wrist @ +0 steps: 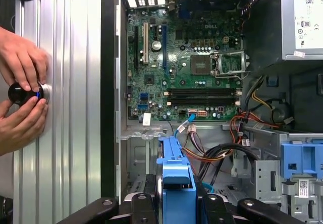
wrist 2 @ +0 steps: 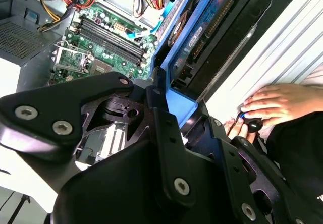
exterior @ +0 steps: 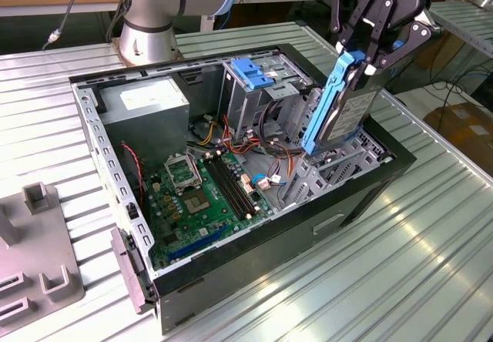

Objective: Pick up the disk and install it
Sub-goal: 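Insert the disk into the insertion slot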

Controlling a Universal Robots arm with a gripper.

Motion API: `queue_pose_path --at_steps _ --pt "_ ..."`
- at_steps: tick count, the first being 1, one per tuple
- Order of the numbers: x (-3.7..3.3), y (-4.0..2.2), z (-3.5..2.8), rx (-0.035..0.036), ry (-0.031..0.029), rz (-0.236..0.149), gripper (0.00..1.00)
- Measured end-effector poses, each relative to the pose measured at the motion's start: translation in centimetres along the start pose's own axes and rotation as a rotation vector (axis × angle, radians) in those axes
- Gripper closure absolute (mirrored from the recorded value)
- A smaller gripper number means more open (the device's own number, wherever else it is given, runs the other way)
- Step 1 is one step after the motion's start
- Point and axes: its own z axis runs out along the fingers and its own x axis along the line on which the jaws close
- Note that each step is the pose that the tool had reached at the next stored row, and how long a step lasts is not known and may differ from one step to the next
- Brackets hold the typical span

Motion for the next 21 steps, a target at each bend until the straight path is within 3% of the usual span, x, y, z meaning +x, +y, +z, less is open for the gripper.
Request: queue_pose_path --at_steps 13,21 --pt "1.16 -0.52 1.06 0.0009 0.0000 -0.013 0.63" --pt "1.13 -0.64 1.71 0.0000 0.0002 -0.001 0.63"
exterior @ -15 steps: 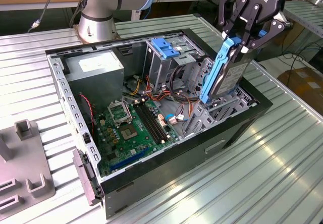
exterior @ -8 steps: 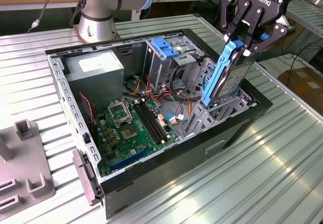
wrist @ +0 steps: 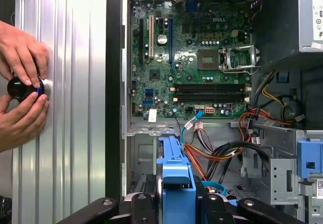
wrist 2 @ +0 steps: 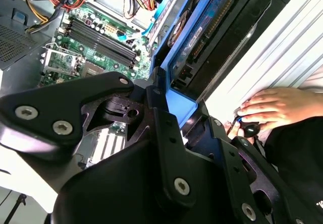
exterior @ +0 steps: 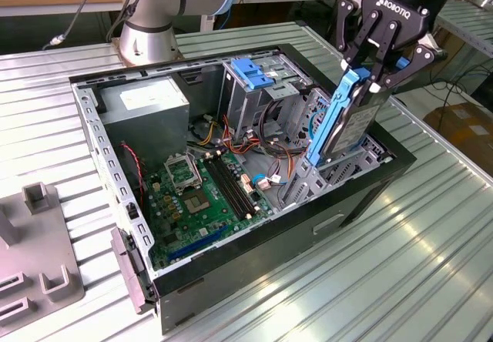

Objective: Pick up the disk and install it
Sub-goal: 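Insert the disk into the insertion slot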

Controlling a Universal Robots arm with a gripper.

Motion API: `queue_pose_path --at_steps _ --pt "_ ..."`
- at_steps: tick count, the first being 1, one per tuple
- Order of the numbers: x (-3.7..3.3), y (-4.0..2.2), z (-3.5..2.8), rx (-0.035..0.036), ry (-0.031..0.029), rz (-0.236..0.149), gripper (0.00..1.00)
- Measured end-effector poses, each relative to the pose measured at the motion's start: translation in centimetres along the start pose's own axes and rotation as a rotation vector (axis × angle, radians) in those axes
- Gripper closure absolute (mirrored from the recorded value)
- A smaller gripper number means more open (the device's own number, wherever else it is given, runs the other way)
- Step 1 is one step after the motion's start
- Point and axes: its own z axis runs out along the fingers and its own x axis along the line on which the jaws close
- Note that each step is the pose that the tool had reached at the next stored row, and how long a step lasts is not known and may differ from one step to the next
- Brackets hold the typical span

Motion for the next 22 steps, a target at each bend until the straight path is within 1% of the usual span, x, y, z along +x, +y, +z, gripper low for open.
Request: queue_pose_path --at_steps 5,9,16,22 --pt "-0.01 -0.03 0.30 -0.0001 -0.0001 0.002 0.63" --pt "-0.01 -0.06 0.72 -0.0001 -0.0004 0.002 0.63" --pt "0.07 -0.13 1.67 -0.0003 -0.0001 0.003 0.63" --pt "0.11 -0.16 2.66 -0.0001 -0.0002 0.004 0.63"
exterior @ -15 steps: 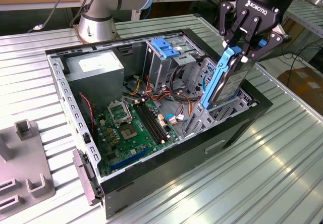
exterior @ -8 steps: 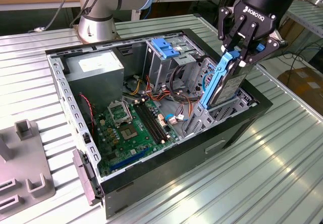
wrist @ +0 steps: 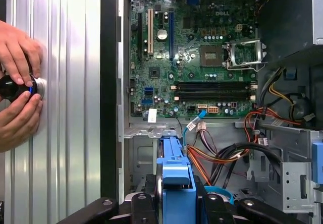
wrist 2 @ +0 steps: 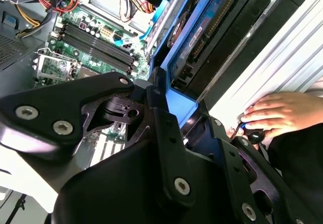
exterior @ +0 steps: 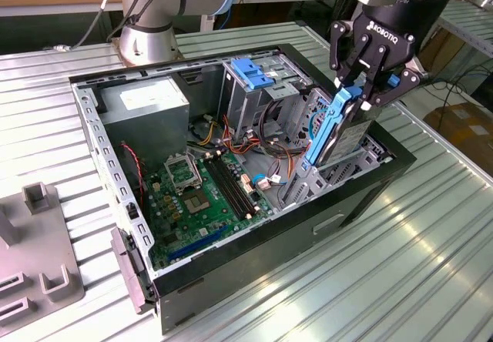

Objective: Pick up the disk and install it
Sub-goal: 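Insert the disk into the insertion slot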

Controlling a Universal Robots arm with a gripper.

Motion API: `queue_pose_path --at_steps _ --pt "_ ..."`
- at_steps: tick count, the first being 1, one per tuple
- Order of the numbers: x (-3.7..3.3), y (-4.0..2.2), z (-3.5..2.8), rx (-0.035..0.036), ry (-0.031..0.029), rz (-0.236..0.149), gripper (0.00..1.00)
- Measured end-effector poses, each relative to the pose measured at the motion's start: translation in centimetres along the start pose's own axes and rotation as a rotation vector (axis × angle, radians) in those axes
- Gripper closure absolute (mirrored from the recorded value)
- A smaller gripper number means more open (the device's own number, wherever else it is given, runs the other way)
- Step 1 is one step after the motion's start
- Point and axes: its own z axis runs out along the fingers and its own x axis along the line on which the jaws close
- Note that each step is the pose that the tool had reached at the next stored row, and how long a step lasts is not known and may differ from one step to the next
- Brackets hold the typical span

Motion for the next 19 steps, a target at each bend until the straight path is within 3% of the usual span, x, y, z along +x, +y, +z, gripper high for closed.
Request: queue_pose_path --at_steps 5,19 --pt "0.03 -0.04 1.11 0.0004 -0.0001 0.000 0.63" --pt "0.10 -0.11 3.44 0.0013 -0.0001 0.000 0.63"
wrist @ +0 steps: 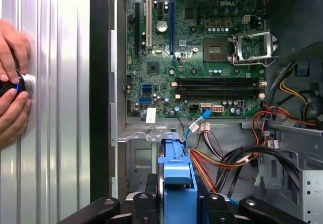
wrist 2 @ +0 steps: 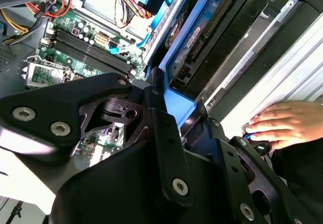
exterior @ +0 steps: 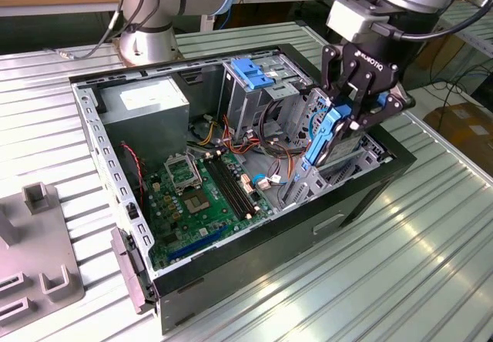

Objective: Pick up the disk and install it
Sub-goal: 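Insert the disk into the insertion slot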

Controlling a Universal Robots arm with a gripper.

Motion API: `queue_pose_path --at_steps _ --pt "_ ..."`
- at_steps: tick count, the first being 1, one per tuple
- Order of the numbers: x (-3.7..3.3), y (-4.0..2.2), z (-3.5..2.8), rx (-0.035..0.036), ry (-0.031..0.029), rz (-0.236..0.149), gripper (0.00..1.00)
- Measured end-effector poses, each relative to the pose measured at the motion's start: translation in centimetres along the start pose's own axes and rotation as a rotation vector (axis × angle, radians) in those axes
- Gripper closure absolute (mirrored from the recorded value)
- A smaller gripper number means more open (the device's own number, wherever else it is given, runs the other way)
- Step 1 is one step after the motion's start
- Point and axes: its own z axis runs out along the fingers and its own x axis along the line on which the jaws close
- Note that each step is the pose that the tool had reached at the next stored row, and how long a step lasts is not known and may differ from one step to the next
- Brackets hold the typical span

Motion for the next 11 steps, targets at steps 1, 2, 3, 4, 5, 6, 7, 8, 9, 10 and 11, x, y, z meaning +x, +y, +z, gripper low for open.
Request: queue_pose_path --at_steps 1,2,3,4,5,6,7,8,9,10,11 --pt "0.00 0.00 0.14 0.0000 0.0001 0.000 0.63" --pt "0.02 -0.01 0.36 0.0000 0.0002 0.000 0.63" --pt "0.03 -0.02 0.55 0.0000 0.0002 0.000 0.63" --pt "0.05 -0.03 0.88 0.0000 0.0002 0.000 0.63" --pt "0.05 -0.03 1.04 0.0000 0.0001 0.000 0.63" --pt "0.06 -0.03 1.23 0.0000 0.0001 0.000 0.63" --pt "0.07 -0.04 1.42 0.0000 0.0002 0.000 0.63" --pt "0.07 -0.05 1.67 0.0000 0.0001 0.000 0.63" --pt "0.08 -0.06 1.89 0.0000 0.0000 0.000 0.63" --pt "0.08 -0.06 2.06 0.0000 0.0001 0.000 0.63" --pt "0.08 -0.07 2.40 0.0000 0.0000 0.000 0.63"
